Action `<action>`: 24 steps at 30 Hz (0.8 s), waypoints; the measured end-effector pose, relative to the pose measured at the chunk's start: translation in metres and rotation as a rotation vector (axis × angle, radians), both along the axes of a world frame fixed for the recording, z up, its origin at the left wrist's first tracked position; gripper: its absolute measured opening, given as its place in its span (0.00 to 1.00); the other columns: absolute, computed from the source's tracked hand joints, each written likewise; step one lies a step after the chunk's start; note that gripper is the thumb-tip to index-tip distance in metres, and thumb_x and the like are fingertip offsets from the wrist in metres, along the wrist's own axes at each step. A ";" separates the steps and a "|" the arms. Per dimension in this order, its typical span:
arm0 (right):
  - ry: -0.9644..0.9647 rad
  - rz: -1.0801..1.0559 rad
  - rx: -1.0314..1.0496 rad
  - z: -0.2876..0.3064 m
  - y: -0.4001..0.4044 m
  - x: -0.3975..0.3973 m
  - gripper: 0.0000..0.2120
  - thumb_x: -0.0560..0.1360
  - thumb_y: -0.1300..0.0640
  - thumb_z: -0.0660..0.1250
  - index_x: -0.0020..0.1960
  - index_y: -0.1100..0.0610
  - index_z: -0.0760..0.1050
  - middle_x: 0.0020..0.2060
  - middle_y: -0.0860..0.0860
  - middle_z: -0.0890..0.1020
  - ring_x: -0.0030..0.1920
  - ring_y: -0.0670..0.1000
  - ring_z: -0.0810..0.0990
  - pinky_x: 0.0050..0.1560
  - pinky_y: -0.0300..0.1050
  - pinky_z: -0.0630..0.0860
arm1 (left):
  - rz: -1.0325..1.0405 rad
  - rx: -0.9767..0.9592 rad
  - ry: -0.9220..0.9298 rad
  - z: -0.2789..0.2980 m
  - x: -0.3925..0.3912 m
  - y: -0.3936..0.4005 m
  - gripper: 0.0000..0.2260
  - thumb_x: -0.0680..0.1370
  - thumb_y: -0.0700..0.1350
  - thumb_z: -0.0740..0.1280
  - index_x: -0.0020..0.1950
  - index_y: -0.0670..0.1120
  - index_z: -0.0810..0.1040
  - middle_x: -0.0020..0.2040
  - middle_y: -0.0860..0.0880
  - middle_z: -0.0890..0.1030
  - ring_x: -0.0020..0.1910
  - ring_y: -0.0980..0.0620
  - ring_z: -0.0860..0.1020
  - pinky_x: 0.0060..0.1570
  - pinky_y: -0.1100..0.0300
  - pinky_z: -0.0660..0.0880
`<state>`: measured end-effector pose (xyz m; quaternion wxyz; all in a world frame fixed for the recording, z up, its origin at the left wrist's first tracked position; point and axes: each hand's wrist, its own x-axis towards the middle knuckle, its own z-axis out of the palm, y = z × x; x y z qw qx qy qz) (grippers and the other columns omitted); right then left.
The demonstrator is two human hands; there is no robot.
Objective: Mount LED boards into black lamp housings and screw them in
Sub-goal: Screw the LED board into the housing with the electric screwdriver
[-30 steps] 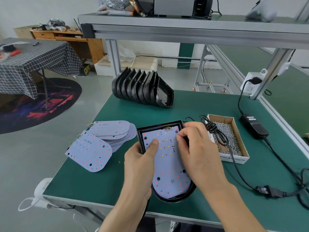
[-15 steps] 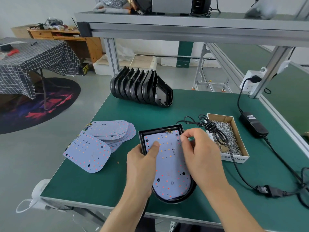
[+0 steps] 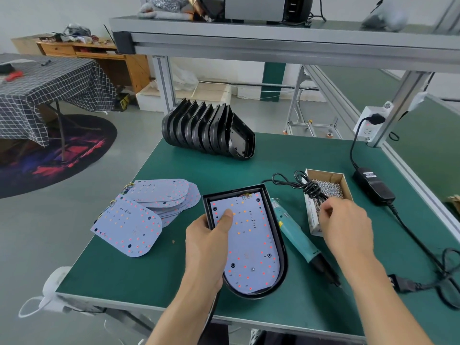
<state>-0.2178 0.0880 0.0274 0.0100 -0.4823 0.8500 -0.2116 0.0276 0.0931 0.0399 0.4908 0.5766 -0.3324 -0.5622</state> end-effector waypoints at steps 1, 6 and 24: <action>0.006 -0.003 -0.010 -0.001 0.000 0.001 0.09 0.77 0.66 0.67 0.41 0.56 0.81 0.44 0.56 0.80 0.39 0.62 0.73 0.39 0.49 0.66 | -0.001 -0.006 -0.006 0.000 0.000 0.000 0.10 0.81 0.48 0.72 0.47 0.42 0.84 0.49 0.37 0.86 0.43 0.40 0.84 0.53 0.31 0.81; -0.246 0.225 -0.413 0.019 0.009 0.032 0.07 0.81 0.51 0.69 0.48 0.50 0.85 0.43 0.46 0.84 0.44 0.49 0.81 0.45 0.41 0.71 | -0.021 -0.046 -0.027 0.003 0.004 0.002 0.11 0.81 0.49 0.72 0.48 0.41 0.84 0.47 0.39 0.87 0.41 0.46 0.80 0.50 0.41 0.82; -1.120 0.473 -0.283 0.029 0.003 0.086 0.05 0.78 0.59 0.75 0.52 0.51 0.84 0.47 0.47 0.89 0.46 0.48 0.88 0.41 0.36 0.81 | -0.184 -0.096 -0.025 0.002 -0.004 -0.001 0.07 0.82 0.48 0.71 0.47 0.48 0.86 0.46 0.45 0.89 0.48 0.39 0.87 0.53 0.37 0.83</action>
